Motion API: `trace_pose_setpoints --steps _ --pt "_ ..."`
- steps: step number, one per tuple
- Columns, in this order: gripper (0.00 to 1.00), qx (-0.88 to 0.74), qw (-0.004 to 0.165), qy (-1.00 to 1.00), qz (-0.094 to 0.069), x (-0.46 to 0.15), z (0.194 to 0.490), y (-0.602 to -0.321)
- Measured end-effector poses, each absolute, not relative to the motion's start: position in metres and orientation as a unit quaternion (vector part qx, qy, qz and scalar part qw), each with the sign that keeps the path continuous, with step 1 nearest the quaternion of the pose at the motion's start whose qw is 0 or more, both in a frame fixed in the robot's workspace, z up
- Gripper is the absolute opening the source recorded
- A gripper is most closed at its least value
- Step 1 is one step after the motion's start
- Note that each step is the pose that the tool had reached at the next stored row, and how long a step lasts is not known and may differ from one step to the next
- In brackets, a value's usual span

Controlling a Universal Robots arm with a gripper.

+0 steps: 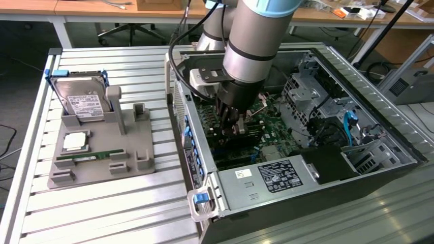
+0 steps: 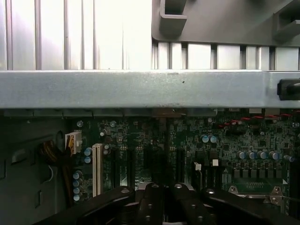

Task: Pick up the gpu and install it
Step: 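Press down on the gpu until it lock into place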

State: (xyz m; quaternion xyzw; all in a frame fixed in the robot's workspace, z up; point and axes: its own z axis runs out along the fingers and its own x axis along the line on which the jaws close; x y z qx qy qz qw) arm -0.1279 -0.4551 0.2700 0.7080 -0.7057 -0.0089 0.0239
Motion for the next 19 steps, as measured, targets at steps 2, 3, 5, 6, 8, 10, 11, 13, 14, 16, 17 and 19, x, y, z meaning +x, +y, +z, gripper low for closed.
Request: trace_pose_setpoints --steps 2,3,5,6,8,10,11,13,14,16,17,19 --pt "0.11 0.708 0.024 -0.706 -0.008 -0.128 0.282 -0.455" --pt "0.11 0.708 0.025 -0.706 -0.008 -0.128 0.285 -0.455" --pt "0.11 0.708 0.025 -0.706 -0.008 -0.126 0.287 -0.455" --pt "0.11 0.708 0.025 -0.706 -0.008 -0.123 0.287 -0.455" --pt "0.11 0.708 0.028 -0.706 -0.011 -0.106 0.287 -0.455" --pt "0.11 0.708 0.03 -0.706 -0.013 -0.094 0.287 -0.455" --pt "0.11 0.708 0.031 -0.705 -0.014 -0.089 0.286 -0.455" --pt "0.11 0.708 0.033 -0.705 -0.016 -0.078 0.286 -0.455" --pt "0.11 0.708 0.034 -0.705 -0.017 -0.073 0.286 -0.455" --pt "0.11 0.708 0.036 -0.705 -0.019 -0.064 0.286 -0.455" --pt "0.11 0.708 0.037 -0.705 -0.02 -0.06 0.286 -0.455" --pt "0.11 0.708 0.04 -0.705 -0.022 -0.048 0.285 -0.455"
